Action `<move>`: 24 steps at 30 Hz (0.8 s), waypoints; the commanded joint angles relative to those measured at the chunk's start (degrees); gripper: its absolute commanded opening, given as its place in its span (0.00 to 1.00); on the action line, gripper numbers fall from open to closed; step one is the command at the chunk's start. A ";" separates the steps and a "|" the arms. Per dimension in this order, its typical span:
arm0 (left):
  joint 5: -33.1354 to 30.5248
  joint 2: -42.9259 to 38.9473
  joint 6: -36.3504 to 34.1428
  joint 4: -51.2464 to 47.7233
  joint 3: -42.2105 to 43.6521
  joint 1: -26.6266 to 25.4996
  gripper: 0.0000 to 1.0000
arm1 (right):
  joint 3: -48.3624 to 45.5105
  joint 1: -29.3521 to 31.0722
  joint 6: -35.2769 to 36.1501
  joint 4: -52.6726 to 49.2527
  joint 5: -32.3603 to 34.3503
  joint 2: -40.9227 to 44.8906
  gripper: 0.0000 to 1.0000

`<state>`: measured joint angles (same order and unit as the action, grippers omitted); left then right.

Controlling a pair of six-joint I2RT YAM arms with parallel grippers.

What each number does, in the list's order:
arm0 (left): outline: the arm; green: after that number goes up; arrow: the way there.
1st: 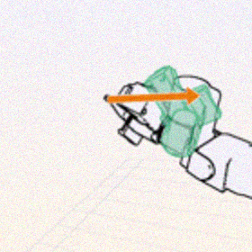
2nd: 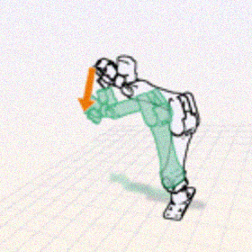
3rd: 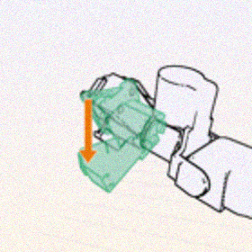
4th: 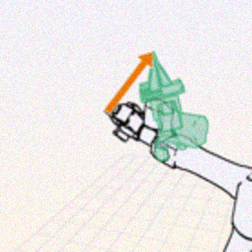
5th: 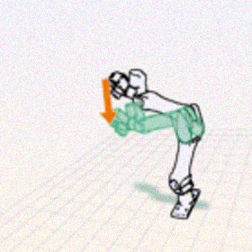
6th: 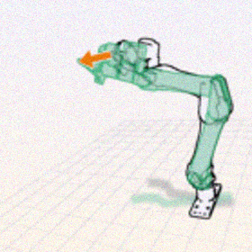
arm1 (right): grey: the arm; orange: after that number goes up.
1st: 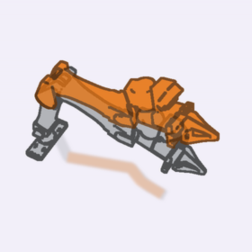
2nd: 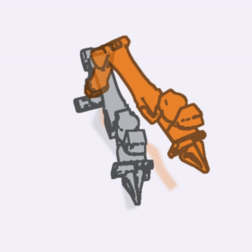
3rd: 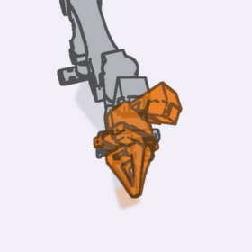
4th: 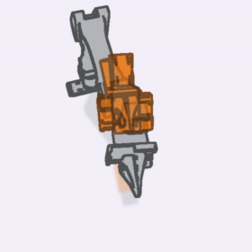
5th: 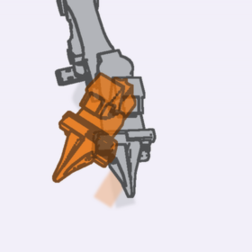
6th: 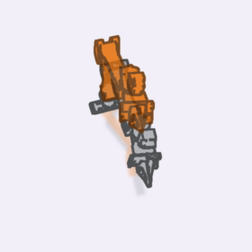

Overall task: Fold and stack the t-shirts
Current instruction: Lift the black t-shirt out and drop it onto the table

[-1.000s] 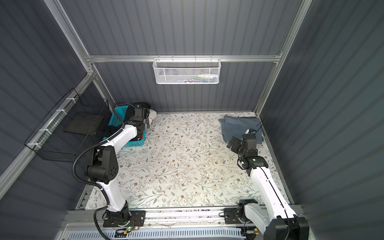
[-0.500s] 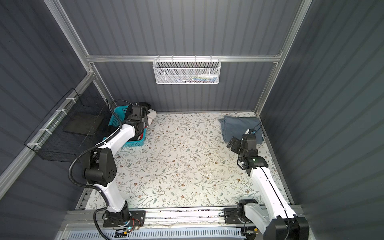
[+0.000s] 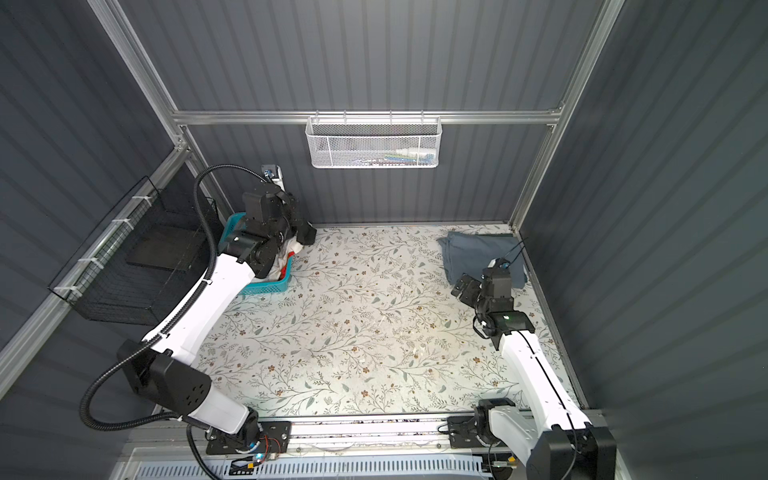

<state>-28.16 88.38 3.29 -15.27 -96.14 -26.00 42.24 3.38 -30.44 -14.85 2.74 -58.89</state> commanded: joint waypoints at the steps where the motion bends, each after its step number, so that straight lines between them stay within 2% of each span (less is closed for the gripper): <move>1: 6.03 -3.08 -5.35 4.66 -4.20 -6.23 0.00 | 0.77 0.14 -0.80 0.55 -0.85 -0.26 0.99; 5: 15.70 -3.01 -2.23 4.20 -4.99 -8.25 0.00 | 0.66 0.14 -1.17 0.79 -1.42 -0.44 0.99; 12: 22.85 2.32 0.35 3.33 -3.45 -9.68 0.00 | 0.22 0.06 -1.45 0.95 -1.91 -0.74 0.99; 13: 24.59 3.52 0.40 2.77 -3.48 -9.68 0.12 | 0.26 0.05 -1.51 0.83 -1.82 -0.78 0.99; 14: 25.73 4.74 0.57 1.65 -3.87 -9.64 0.37 | 0.15 0.07 -1.51 0.72 -1.75 -0.71 0.99; 15: 26.28 5.75 0.94 0.59 -4.36 -9.68 0.57 | 0.19 0.06 -1.51 0.62 -1.77 -0.70 0.99; 19: 27.87 7.95 2.69 -1.59 -3.69 -9.71 0.91 | -0.08 0.06 -1.59 0.57 -1.58 -0.61 0.99; 20: 27.29 7.67 3.03 -1.34 -2.51 -9.64 0.99 | -0.13 0.05 -1.60 0.48 -1.58 -0.65 0.99; 24: 22.43 5.04 3.34 -0.65 3.00 -9.63 1.00 | -0.13 0.10 -1.57 0.45 -1.89 -0.86 0.99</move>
<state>-3.40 96.68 5.41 -15.75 -95.57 -35.33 42.24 3.38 -31.55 -14.50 1.37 -59.44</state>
